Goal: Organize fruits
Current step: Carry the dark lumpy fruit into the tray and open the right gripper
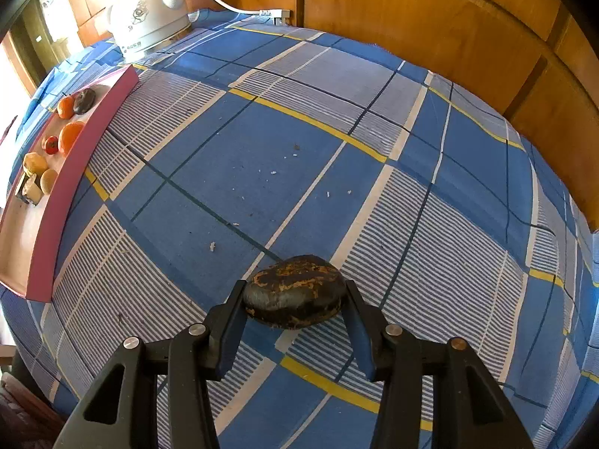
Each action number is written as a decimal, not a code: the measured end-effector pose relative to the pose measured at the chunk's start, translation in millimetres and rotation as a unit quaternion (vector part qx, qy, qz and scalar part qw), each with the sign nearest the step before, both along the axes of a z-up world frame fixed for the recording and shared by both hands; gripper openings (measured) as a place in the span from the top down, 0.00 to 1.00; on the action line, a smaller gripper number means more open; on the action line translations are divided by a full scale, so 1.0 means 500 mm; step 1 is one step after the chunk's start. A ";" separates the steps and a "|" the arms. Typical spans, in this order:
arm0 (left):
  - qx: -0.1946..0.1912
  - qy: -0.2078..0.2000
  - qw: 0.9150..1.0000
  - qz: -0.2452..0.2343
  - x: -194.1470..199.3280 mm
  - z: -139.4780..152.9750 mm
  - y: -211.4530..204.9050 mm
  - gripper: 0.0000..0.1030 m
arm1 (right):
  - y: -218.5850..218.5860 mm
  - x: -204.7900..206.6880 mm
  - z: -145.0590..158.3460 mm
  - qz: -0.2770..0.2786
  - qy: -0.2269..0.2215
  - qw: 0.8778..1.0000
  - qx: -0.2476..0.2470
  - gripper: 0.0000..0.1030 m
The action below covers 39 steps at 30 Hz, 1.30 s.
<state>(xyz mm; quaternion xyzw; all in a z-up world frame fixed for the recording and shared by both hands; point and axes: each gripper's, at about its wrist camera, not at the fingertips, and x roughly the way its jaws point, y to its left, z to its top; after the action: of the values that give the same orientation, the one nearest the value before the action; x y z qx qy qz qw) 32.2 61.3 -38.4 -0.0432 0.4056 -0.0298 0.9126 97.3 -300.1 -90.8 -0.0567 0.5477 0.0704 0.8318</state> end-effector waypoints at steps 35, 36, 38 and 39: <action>-0.050 0.007 0.997 0.051 -0.002 -0.022 0.104 0.47 | 0.504 0.156 0.102 0.142 -0.010 0.978 0.155 0.51; -0.051 0.008 0.997 0.052 -0.001 -0.023 0.106 0.47 | 0.505 0.162 0.095 0.135 -0.007 0.978 0.160 0.50; -0.052 0.008 0.997 0.054 0.000 -0.026 0.109 0.47 | 0.496 0.163 0.093 0.127 -0.010 0.977 0.170 0.46; -0.052 0.009 0.997 0.055 0.001 -0.027 0.109 0.47 | 0.491 0.161 0.094 0.124 -0.013 0.977 0.175 0.44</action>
<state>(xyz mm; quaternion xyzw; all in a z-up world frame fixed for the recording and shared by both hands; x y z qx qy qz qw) 32.7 116.0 -51.9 -0.1131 0.4085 -0.0002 0.9057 177.7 -54.7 -43.6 0.0209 0.5047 0.2673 0.8206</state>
